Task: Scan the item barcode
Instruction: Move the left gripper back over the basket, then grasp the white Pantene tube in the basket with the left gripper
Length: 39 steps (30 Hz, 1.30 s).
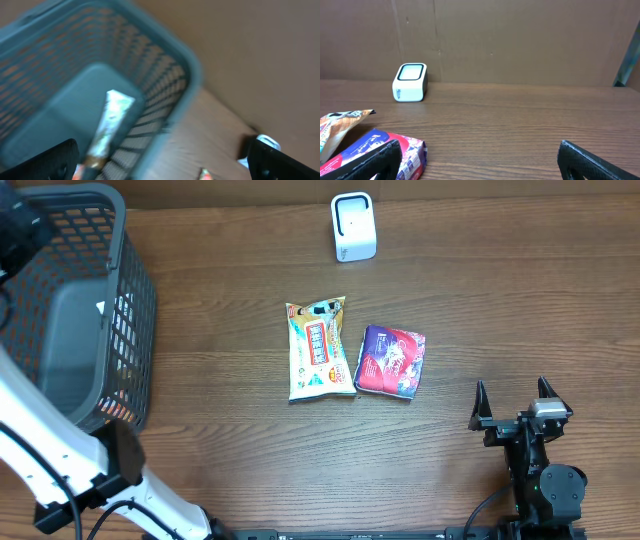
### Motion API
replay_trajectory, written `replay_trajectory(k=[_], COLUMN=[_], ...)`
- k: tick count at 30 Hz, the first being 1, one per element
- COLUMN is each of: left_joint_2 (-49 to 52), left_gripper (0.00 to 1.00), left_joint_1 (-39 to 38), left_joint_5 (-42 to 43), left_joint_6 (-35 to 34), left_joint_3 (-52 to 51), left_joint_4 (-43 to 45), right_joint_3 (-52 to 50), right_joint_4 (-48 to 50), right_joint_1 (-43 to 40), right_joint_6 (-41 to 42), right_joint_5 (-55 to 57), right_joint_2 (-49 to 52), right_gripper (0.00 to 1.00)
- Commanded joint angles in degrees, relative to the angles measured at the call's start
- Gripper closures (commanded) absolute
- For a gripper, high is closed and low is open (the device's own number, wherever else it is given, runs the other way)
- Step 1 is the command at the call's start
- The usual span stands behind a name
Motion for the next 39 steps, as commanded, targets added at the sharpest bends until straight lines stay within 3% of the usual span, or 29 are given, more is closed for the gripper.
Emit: replay_trajectory(k=[1, 4, 7, 15, 33, 39], left_joint_2=[0.5, 1.0, 2.2, 6.0, 19.9, 22.6], left_gripper=[0.0, 0.02, 0.11, 0.1, 0.1, 0.15], left_joint_1=[5.0, 6.8, 7.0, 5.3, -1.6, -2.0], left_joint_5=[-1.2, -4.5, -5.7, -5.6, -10.0, -11.5], left_joint_6=[1.8, 1.9, 3.3, 5.7, 5.6, 5.5], left_joint_3=[-7.7, -15.3, -22.1, -35.6, -45.3, -45.3], left_joint_4=[-0.3, 0.0, 1.4, 8.2, 11.7, 13.9], right_joint_3=[-0.6, -0.6, -0.6, -0.6, -0.6, -0.6], right_joint_4=[0.3, 0.3, 0.3, 0.3, 0.3, 0.3], right_joint_1=[-0.2, -0.2, -0.2, -0.2, -0.2, -0.2], right_joint_6=[0.0, 0.0, 0.0, 0.0, 0.0, 0.0], right_joint_5=[0.1, 0.1, 0.1, 0.1, 0.1, 0.1], right_joint_2=[-0.5, -0.5, -0.4, -0.4, -0.5, -0.4], right_gripper=[0.0, 0.0, 0.0, 0.0, 0.0, 0.0])
